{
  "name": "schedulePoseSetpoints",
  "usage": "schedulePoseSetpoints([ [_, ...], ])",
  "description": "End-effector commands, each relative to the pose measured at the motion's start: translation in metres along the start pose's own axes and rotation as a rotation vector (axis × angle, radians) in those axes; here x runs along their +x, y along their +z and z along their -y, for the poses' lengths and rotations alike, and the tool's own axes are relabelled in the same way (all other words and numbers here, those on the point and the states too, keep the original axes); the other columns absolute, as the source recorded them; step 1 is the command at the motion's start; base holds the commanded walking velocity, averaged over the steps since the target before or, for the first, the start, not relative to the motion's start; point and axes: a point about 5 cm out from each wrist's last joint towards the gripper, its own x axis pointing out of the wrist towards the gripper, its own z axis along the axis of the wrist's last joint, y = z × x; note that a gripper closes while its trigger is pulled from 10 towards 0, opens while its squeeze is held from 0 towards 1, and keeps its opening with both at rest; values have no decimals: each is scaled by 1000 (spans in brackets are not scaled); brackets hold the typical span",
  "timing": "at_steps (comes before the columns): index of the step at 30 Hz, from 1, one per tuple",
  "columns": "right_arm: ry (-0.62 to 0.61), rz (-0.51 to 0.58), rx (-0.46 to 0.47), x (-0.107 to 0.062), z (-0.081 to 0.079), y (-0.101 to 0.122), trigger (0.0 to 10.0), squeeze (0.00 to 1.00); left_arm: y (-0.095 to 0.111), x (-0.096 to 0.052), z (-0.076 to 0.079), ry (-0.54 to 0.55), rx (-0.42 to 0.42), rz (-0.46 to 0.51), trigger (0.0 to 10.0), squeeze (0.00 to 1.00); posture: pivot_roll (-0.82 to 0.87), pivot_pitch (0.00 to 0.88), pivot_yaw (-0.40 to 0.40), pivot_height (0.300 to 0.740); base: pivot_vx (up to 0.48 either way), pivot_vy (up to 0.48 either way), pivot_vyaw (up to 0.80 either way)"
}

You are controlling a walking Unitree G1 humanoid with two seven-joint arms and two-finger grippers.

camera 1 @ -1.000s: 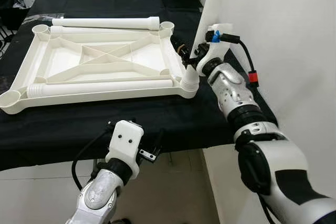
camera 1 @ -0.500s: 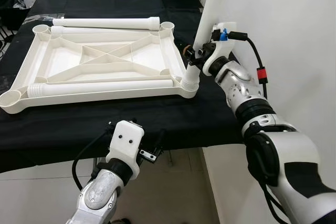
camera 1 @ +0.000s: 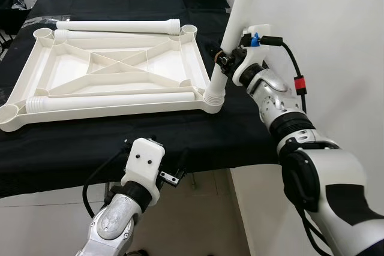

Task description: Building children table

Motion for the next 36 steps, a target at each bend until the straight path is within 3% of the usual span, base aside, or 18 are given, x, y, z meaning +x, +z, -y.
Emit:
schedulePoseSetpoints([
  [1, -63, -49, 31, -1, -1, -14, 0, 0, -3, -1, 3, -8, 4, -9, 10000, 0, 95, 166, -91, 740, 0, 0, 0],
  [5, -275, -86, -92, -4, 5, -23, 0, 0, -3, -1, 2, -6, 10, -9, 10000, 0, 97, 164, -92, 740, 0, 0, 0],
  [7, -369, -101, -107, -7, 6, -29, 0, 0, -2, -1, 1, -3, 11, -8, 10000, 0, 97, 164, -92, 740, 0, 0, 0],
  [11, -409, -105, -109, -8, 7, -31, 0, 0, -2, -1, 1, -3, 11, -7, 10000, 0, 97, 164, -92, 740, 0, 0, 0],
  [14, -613, -90, -194, -11, 1, -34, 0, 0, -2, 0, 2, -3, 10, -5, 10000, 0, 92, 156, -90, 740, 0, 0, 0],
  [16, -747, -65, -181, -13, -10, -36, 0, 0, -3, 0, 3, -5, 9, -5, 10000, 0, 91, 157, -91, 740, 0, 0, 0],
  [21, -894, -123, -122, -12, -27, -44, 0, 0, -3, 0, 3, -4, 6, -5, 10000, 0, 91, 158, -94, 740, 0, 0, 0],
  [23, -894, -123, -122, -12, -27, -44, 0, 0, -3, 0, 3, -4, 6, -5, 10000, 0, 91, 158, -94, 740, 0, 0, 0],
  [27, -881, -110, -104, -6, -47, -41, 0, 0, -3, -1, 3, -4, 7, -5, 10000, 0, 93, 164, -98, 740, 0, 0, 0],
  [28, -853, -110, -95, -4, -52, -41, 8431, 0, -3, -1, 3, -4, 6, -6, 10000, 0, 92, 166, -100, 740, 0, 0, 0],
  [29, -832, -110, -86, -3, -55, -41, 10000, 0, -3, -1, 3, -3, 6, -7, 10000, 0, 92, 166, -100, 740, 0, 0, 0],
  [34, -815, -81, -68, -3, -58, -36, 10000, 0, -4, -1, 2, 0, 5, -9, 10000, 0, 89, 169, -99, 740, 0, 0, 0],
  [35, -802, -67, -55, -4, -55, -34, 10000, 1000, -5, -1, 2, 1, 4, -11, 10000, 0, 88, 170, -99, 740, 0, 0, 0],
  [36, -794, -62, -45, -4, -54, -34, 10000, 1000, -5, -1, 2, 1, 3, -12, 10000, 0, 88, 169, -98, 740, 0, 0, 0],
])
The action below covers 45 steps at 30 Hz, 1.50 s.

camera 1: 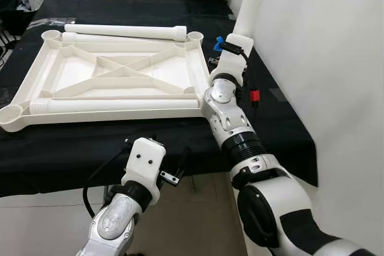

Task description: Building children table

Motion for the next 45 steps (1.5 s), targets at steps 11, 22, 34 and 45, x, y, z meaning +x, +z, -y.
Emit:
schedulePoseSetpoints([
  [11, 161, 44, 67, 8, 14, 6, 10000, 0, -6, -1, 1, -1, -5, -18, 10000, 0, 87, 174, -97, 740, 0, 0, 0],
  [22, 526, 18, 127, 24, 38, -1, 10000, 0, -5, 1, 0, 0, -3, -13, 10000, 0, 88, 174, -93, 740, 0, 0, 0],
  [34, 786, -59, 194, 34, 56, -6, 10000, 0, -4, 2, -1, -1, 1, -7, 10000, 0, 99, 167, -93, 740, 0, 0, 0],
  [45, 963, -61, 223, 33, 46, 7, 10000, 0, -4, 1, 0, -4, 1, -5, 10000, 0, 104, 151, -95, 740, 0, 0, 0],
])
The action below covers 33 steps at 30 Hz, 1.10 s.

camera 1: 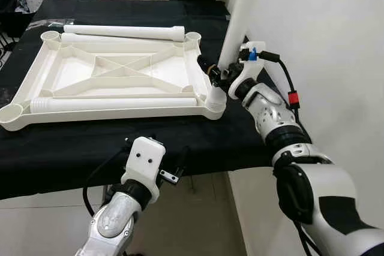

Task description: Building children table

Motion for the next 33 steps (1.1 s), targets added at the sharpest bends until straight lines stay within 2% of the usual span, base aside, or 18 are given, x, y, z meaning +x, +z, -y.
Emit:
schedulePoseSetpoints([
  [1, 65, -3, 3, 4, -6, 3, 4235, 0, -4, -1, 3, -15, -7, -10, 10000, 0, 103, 150, -97, 740, 0, 0, 0],
  [2, 65, -3, 3, 4, -6, 3, 4235, 0, -4, -1, 3, -15, -7, -10, 10000, 0, 103, 150, -97, 740, 0, 0, 0],
  [3, 75, 2, 9, 5, -7, 3, 0, 0, -4, -2, 4, -17, -6, -10, 10000, 0, 104, 147, -95, 740, 0, 0, 0],
  [10, 71, -13, -14, 4, -8, -4, 0, 0, -4, -2, 3, -17, -3, -11, 10000, 0, 104, 140, -97, 740, 0, 0, 0],
  [13, 18, -11, -21, 3, -5, -7, 0, 0, -5, -1, 3, -17, -3, -11, 10000, 0, 104, 135, -96, 740, 0, 0, 0],
  [16, -136, -32, -82, -1, 1, -17, 0, 0, -5, 0, 4, -17, -3, -9, 10000, 0, 102, 132, -90, 740, 0, 0, 0],
  [17, -136, -32, -82, -1, 1, -17, 0, 0, -5, 0, 4, -17, -3, -9, 10000, 0, 102, 132, -90, 740, 0, 0, 0],
  [18, -339, -55, -152, -7, 11, -23, 0, 0, -5, 0, 4, -20, -4, -9, 10000, 0, 99, 130, -89, 740, 0, 0, 0],
  [19, -339, -55, -152, -7, 11, -23, 0, 0, -5, 0, 4, -20, -4, -9, 10000, 0, 99, 130, -89, 740, 0, 0, 0],
  [22, -601, -73, -209, -17, 25, -28, 0, 0, -5, 1, 5, -24, -4, -8, 10000, 0, 98, 132, -89, 740, 0, 0, 0],
  [23, -601, -73, -209, -17, 25, -28, 0, 0, -5, 1, 5, -24, -4, -8, 10000, 0, 98, 132, -89, 740, 0, 0, 0],
  [25, -782, -72, -228, -25, 29, -29, 0, 0, -5, 1, 4, -24, -3, -7, 10000, 0, 92, 137, -89, 740, 0, 0, 0],
  [26, -782, -72, -228, -25, 29, -29, 0, 0, -5, 1, 4, -24, -3, -7, 10000, 0, 92, 137, -89, 740, 0, 0, 0],
  [27, -862, -61, -235, -28, 28, -29, 0, 0, -5, 1, 5, -25, -4, -7, 10000, 0, 92, 138, -89, 740, 0, 0, 0],
  [28, -862, -61, -235, -28, 28, -29, 0, 0, -5, 1, 5, -25, -4, -7, 10000, 0, 92, 138, -89, 740, 0, 0, 0],
  [30, -933, -34, -226, -28, 18, -31, 0, 0, -5, 1, 6, -27, -7, -7, 10000, 0, 90, 139, -89, 740, 0, 0, 0],
  [33, -932, -45, -186, -21, -2, -40, 0, 0, -5, 1, 7, -27, -11, -5, 10000, 0, 93, 143, -93, 740, 0, 0, 0],
])
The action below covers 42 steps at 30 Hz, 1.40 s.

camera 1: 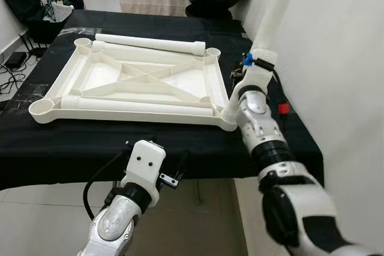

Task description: Building children table

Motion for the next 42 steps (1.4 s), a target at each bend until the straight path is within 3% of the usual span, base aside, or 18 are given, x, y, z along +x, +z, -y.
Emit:
schedulePoseSetpoints([
  [1, -53, -100, -19, -5, 8, -23, 0, 0, -2, 0, 4, -12, -12, -4, 10000, 0, 93, 143, -93, 740, 0, 0, 0],
  [2, -53, -108, -14, -7, 5, -23, 7020, 0, -2, 0, 4, -11, -13, -4, 10000, 0, 94, 144, -93, 740, 0, 0, 0],
  [3, -29, -98, -12, -8, -1, -22, 10000, 0, -2, 0, 4, -10, -12, -5, 10000, 0, 92, 146, -92, 740, 0, 0, 0],
  [6, 8, -89, 2, -10, -7, -20, 10000, 0, -3, 0, 3, -8, -12, -7, 10000, 0, 90, 147, -90, 740, 0, 0, 0],
  [7, 25, -80, 3, -12, -11, -19, 10000, 1000, -3, 0, 2, -8, -10, -8, 10000, 0, 91, 145, -92, 740, 0, 0, 0],
  [13, 71, -64, 7, -20, -15, -19, 10000, 1000, -4, 0, 1, -3, -11, -7, 10000, 0, 85, 145, -90, 740, 0, 0, 0],
  [14, 82, -65, 12, -22, -15, -19, 10000, 0, -4, 0, 1, -3, -11, -8, 10000, 0, 86, 145, -91, 740, 0, 0, 0],
  [20, 133, -39, 39, -24, -11, -19, 10000, 0, -4, 1, 1, -3, -12, -9, 10000, 0, 86, 146, -88, 740, 0, 0, 0],
  [27, 260, 2, 136, -16, -5, -13, 10000, 0, -4, 1, 1, -2, -10, -7, 10000, 0, 88, 146, -89, 740, 0, 0, 0],
  [29, 453, 17, 215, -9, -7, -2, 10000, 0, -4, 2, 1, -3, -9, -6, 10000, 0, 88, 148, -90, 740, 0, 0, 0],
  [30, 453, 17, 215, -9, -7, -2, 10000, 0, -4, 2, 1, -3, -9, -6, 10000, 0, 88, 148, -90, 740, 0, 0, 0],
  [33, 699, -7, 249, -4, -6, 5, 10000, 0, -4, 2, 1, -3, -8, -6, 10000, 0, 92, 144, -90, 740, 0, 0, 0],
  [36, 829, -31, 258, -4, -5, 7, 10000, 0, -4, 2, 1, -3, -7, -5, 10000, 0, 92, 144, -90, 740, 0, 0, 0],
  [40, 908, -49, 257, -4, -4, 6, 10000, 0, -4, 1, 1, -3, -7, -5, 10000, 0, 97, 131, -89, 740, 0, 0, 0],
  [42, 1065, -79, 243, -8, -6, 4, 10000, 0, -5, 1, 1, -4, -6, -4, 10000, 0, 97, 123, -89, 740, 0, 0, 0],
])
